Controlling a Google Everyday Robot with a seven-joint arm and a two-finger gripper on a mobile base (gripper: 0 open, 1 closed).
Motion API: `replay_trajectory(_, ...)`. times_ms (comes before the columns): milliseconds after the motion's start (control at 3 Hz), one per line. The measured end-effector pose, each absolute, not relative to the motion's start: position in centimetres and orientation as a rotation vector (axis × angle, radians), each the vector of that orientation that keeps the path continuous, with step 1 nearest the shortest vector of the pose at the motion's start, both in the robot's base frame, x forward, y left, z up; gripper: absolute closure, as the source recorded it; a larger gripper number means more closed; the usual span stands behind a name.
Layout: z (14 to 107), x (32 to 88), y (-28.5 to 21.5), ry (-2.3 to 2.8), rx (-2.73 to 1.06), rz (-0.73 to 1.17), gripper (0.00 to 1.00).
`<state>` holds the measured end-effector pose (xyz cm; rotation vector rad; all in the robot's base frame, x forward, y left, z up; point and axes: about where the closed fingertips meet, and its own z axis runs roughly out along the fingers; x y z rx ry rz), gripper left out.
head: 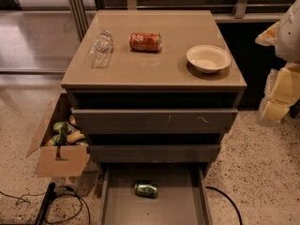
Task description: Pick green can from bottom drawer and place on counter
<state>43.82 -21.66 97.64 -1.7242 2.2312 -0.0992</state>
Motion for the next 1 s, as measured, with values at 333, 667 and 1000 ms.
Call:
replay_trajectory(333,97.5,43.1,-21.6,2.231,-1.73,-0.105,0.0)
replay_trajectory(667,96.0,41.9,-21.1,2.192,-1.715,-0.047,0.0)
replay_trajectory(1000,92.4,41.0,-20.5,2.137,-1.688,0.09,0.0)
